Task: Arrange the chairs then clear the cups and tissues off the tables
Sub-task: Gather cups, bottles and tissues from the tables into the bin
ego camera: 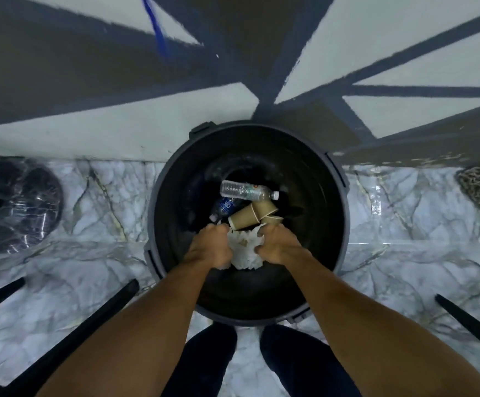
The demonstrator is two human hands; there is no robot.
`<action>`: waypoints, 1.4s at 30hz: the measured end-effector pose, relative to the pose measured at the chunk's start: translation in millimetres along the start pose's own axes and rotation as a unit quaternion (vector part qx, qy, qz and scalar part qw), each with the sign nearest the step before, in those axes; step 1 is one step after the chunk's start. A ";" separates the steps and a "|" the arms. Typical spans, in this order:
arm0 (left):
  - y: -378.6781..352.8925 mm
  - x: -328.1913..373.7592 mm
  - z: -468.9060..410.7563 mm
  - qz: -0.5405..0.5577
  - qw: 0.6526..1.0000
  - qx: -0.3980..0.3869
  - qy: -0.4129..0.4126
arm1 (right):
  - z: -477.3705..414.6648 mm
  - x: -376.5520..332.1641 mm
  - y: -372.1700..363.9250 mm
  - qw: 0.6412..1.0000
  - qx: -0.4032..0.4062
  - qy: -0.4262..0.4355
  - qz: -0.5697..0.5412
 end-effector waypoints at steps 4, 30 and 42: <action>82.2 3.1 67.3 0.071 0.995 0.063 -0.020 | 57.5 -66.1 66.1 0.997 0.032 0.057 0.042; 203.2 -201.6 539.1 0.328 0.845 0.345 0.245 | 390.7 -455.8 81.1 0.834 0.009 0.482 0.270; 20.0 -350.6 752.3 0.413 0.730 0.362 0.408 | 551.1 -540.3 -161.6 0.687 -0.113 0.587 0.414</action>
Point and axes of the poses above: each hand's wrist, its own z-axis away from the middle knuckle, its own y-axis out of the back of the hand, x = y × z, the point moved 7 cm from there along -z, towards the middle knuckle, and after that the axes turned 10 degrees about y, right-handed, at the moved point
